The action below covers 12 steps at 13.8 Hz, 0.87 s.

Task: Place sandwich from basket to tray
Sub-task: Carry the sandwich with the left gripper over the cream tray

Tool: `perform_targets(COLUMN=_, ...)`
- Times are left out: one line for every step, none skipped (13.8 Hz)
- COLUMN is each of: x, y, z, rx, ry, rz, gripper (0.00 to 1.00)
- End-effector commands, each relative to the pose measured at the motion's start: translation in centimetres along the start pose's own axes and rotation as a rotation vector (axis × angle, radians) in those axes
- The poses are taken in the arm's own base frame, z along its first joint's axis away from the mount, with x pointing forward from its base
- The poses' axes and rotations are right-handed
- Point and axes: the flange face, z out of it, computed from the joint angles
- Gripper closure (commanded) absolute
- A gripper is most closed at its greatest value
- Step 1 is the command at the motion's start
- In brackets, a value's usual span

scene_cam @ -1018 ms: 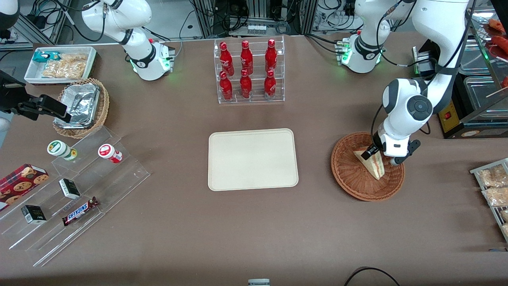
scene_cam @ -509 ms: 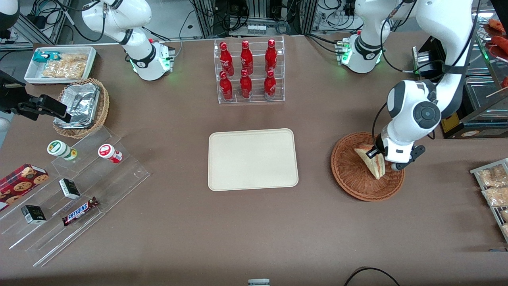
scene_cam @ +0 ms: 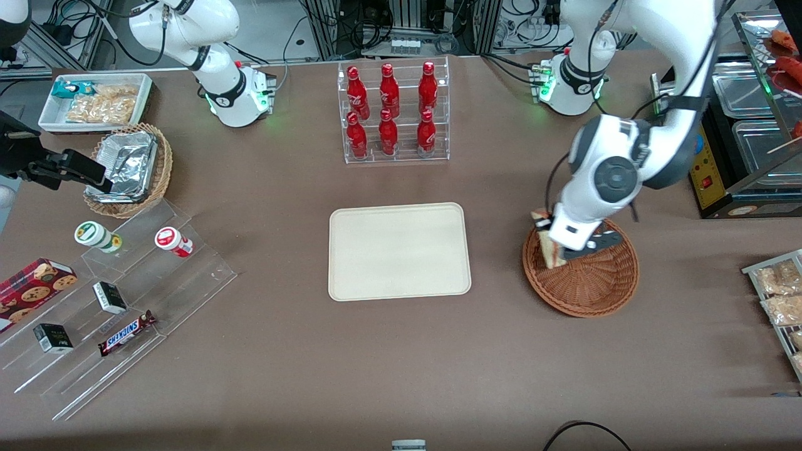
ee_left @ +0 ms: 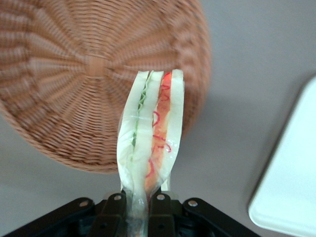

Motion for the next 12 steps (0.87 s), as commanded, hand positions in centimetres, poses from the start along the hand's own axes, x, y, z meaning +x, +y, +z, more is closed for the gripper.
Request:
perform_targets(x=-0.9, y=5.6, z=0.1, rx=0.004, ry=0.004, rz=0.062, gripper=0.95)
perform_targets(x=-1.7, y=6.9, z=0.5, rx=0.004, ry=0.008, rz=0.055, gripper=0.95)
perform_targets(x=-2.3, y=8.8, z=0.5, rx=-0.005, ry=0.01, rz=0.054, gripper=0.95)
perform_targets(x=-3.2, y=11.1, z=0.7, rx=-0.015, ry=0.006, rz=0.06, gripper=0.95)
perform_targets(x=-3.9, y=12.9, z=0.8, rx=-0.021, ry=0.007, rz=0.052, gripper=0.94)
perform_targets(x=-4.1, y=14.5, z=1.0, rx=-0.025, ry=0.012, rz=0.027, gripper=0.94)
perform_targets(x=-4.2, y=16.3, z=1.4, rx=-0.029, ry=0.015, rz=0.012, gripper=0.94)
perform_targets(x=-4.7, y=18.2, z=1.3, rx=-0.039, ry=0.025, rz=0.005, gripper=0.94)
perform_targets(x=-5.0, y=19.8, z=1.4, rx=-0.046, ry=0.031, rz=-0.013, gripper=0.94)
perform_targets(x=-5.8, y=21.3, z=1.3, rx=-0.049, ry=0.041, rz=-0.018, gripper=0.94)
perform_targets(x=-6.9, y=22.6, z=1.4, rx=-0.051, ry=0.048, rz=-0.01, gripper=0.94)
perform_targets(x=-7.4, y=23.7, z=1.9, rx=-0.051, ry=0.047, rz=-0.013, gripper=0.94)
